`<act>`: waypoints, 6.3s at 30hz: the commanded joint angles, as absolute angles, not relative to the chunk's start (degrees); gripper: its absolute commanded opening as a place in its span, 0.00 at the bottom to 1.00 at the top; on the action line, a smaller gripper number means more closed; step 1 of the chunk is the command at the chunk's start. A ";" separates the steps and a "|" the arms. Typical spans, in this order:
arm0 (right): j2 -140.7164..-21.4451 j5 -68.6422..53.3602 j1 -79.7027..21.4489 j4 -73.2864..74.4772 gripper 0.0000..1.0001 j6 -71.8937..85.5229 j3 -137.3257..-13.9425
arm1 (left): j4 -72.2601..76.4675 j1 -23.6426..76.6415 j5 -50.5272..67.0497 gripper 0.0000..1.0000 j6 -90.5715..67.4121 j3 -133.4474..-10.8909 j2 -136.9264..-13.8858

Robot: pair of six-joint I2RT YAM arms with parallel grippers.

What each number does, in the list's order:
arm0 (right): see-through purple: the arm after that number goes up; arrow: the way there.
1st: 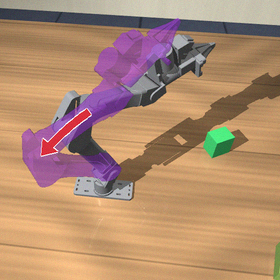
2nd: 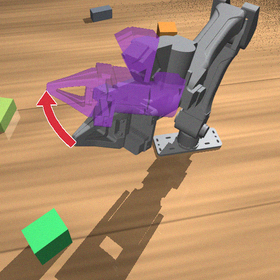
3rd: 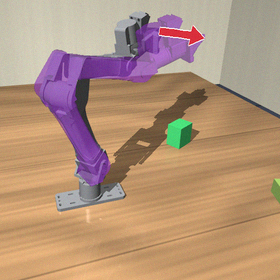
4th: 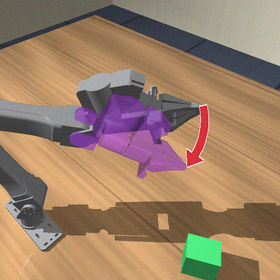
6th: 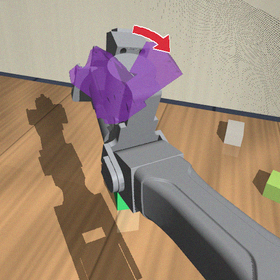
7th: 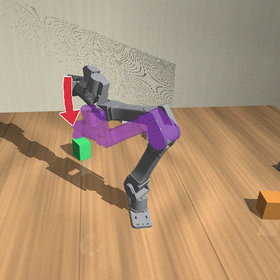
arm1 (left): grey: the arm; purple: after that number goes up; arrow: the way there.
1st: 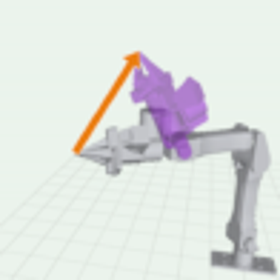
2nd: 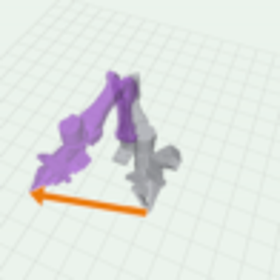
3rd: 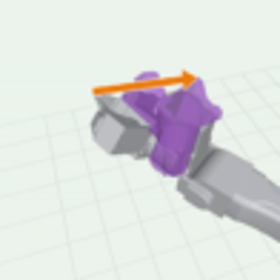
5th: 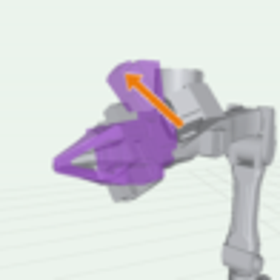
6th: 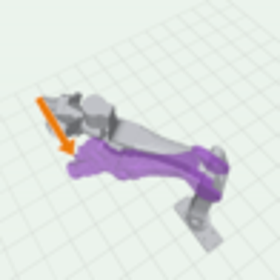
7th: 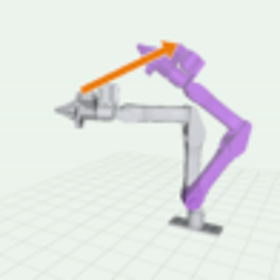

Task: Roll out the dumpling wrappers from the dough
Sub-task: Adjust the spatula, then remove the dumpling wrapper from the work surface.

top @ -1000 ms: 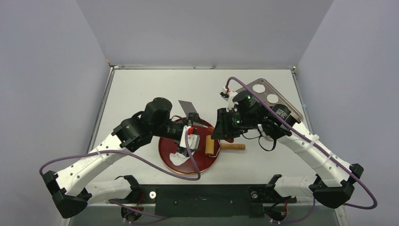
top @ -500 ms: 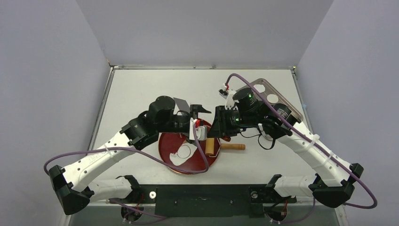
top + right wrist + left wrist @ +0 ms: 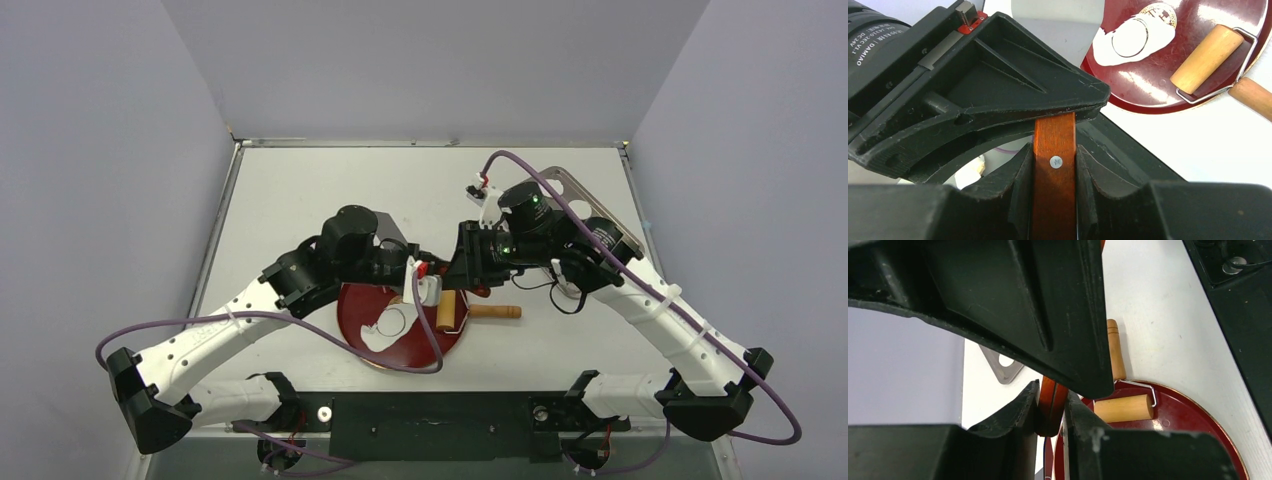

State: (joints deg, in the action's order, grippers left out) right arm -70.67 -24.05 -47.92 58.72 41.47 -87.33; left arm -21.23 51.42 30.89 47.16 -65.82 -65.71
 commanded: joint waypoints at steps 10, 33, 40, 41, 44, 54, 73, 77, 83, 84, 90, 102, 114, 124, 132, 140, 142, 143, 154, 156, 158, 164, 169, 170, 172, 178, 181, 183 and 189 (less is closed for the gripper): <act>-65.82 -25.58 -42.58 50.95 0.85 31.33 -94.71 | -15.99 48.12 38.73 0.00 17.97 -68.86 -63.81; -63.11 -44.14 -42.42 28.74 0.82 14.32 -87.82 | -7.73 44.34 48.37 0.00 -1.74 -68.30 -61.32; -67.63 -46.88 -44.74 27.14 0.67 14.86 -88.56 | -7.37 44.19 49.10 0.00 -2.43 -68.58 -61.53; -68.18 -47.39 -45.20 27.37 0.63 14.81 -89.13 | -7.20 44.16 49.28 0.00 -2.87 -68.65 -61.59; -69.21 -49.03 -45.34 27.81 0.52 15.01 -89.38 | -6.76 44.07 49.58 0.00 -3.06 -68.86 -61.59; -69.38 -49.55 -45.35 28.78 0.28 15.12 -88.01 | -6.37 43.82 50.27 0.00 -3.91 -68.75 -61.76; -64.96 -24.11 -45.11 27.40 0.00 21.57 -78.32 | -10.86 39.05 41.95 0.40 -4.24 -65.90 -58.58; -63.60 -20.69 -45.17 22.83 0.00 26.38 -74.30 | -11.80 37.08 39.80 0.43 -5.23 -64.80 -57.04; -60.78 -15.45 -46.93 14.82 0.00 34.26 -67.64 | -20.29 30.06 31.64 0.47 -14.18 -64.67 -57.91; -60.33 -13.49 -47.29 14.27 0.00 34.76 -66.55 | -24.52 29.05 31.24 0.48 -14.60 -64.98 -58.53; -59.27 -7.87 -48.74 11.90 0.00 37.60 -62.43 | -40.78 23.77 25.33 0.51 -14.71 -69.69 -62.91; -61.87 -3.56 -50.66 12.18 0.00 38.26 -62.58 | -55.81 17.22 7.35 0.57 -6.75 -69.24 -77.47; -63.46 -2.68 -51.22 13.21 0.00 38.53 -63.14 | -40.62 18.00 1.98 0.59 -0.42 -61.56 -84.66; -64.00 -3.91 -51.24 13.59 0.00 37.53 -63.55 | -33.06 21.46 -2.36 0.60 -5.02 -56.31 -87.77; -64.48 -4.78 -51.23 13.35 0.00 36.84 -62.97 | -31.74 21.17 -0.23 0.57 -8.60 -55.99 -91.79; -64.84 -4.12 -51.24 13.09 0.00 36.49 -62.51 | -31.19 20.32 0.00 0.34 -10.88 -57.85 -95.53; -64.93 -3.94 -51.24 13.10 0.00 36.08 -62.75 | -30.86 20.30 1.03 0.30 -11.24 -57.93 -95.68; -64.99 -3.82 -51.24 13.14 0.00 35.76 -62.93 | -30.52 20.30 1.20 0.28 -11.33 -57.94 -95.81; -65.48 -4.50 -48.66 13.71 0.00 32.97 -62.58 | -27.62 20.00 0.96 0.00 -12.52 -58.47 -97.09; -66.04 -4.18 -48.45 13.67 0.00 32.73 -62.71 | -26.87 19.67 0.83 0.00 -13.14 -58.92 -97.60; -66.87 -4.28 -48.42 13.47 0.00 32.70 -63.03 | -26.79 19.47 1.36 0.00 -13.54 -59.59 -98.12; -67.98 -3.96 -47.48 14.52 0.00 31.43 -63.63 | -26.15 19.34 1.32 0.00 -13.19 -61.19 -98.97; -66.84 -4.22 -46.47 16.35 0.00 30.54 -63.71 | -25.66 19.42 1.40 0.00 -12.94 -60.48 -98.27; -66.39 -4.13 -46.44 16.79 0.00 30.47 -63.76 | -25.55 19.38 1.38 0.00 -12.93 -60.12 -98.04; -65.76 -4.02 -46.39 16.56 0.00 30.30 -63.60 | -25.32 19.42 1.52 0.00 -12.80 -59.83 -97.73; -66.57 -4.46 -45.66 13.50 0.00 30.40 -62.49 | -25.00 19.42 1.67 0.00 -12.57 -59.15 -97.21; -66.93 -5.66 -45.59 11.00 0.00 31.35 -62.14 | -24.86 19.43 1.83 0.00 -12.53 -58.89 -97.06; -67.02 -6.31 -45.61 9.77 0.00 31.83 -61.89 | -24.86 19.42 1.84 0.00 -12.51 -58.79 -96.94; -67.90 -6.49 -45.63 9.23 0.00 31.97 -61.70 | -24.88 19.43 1.85 0.00 -12.43 -58.79 -96.66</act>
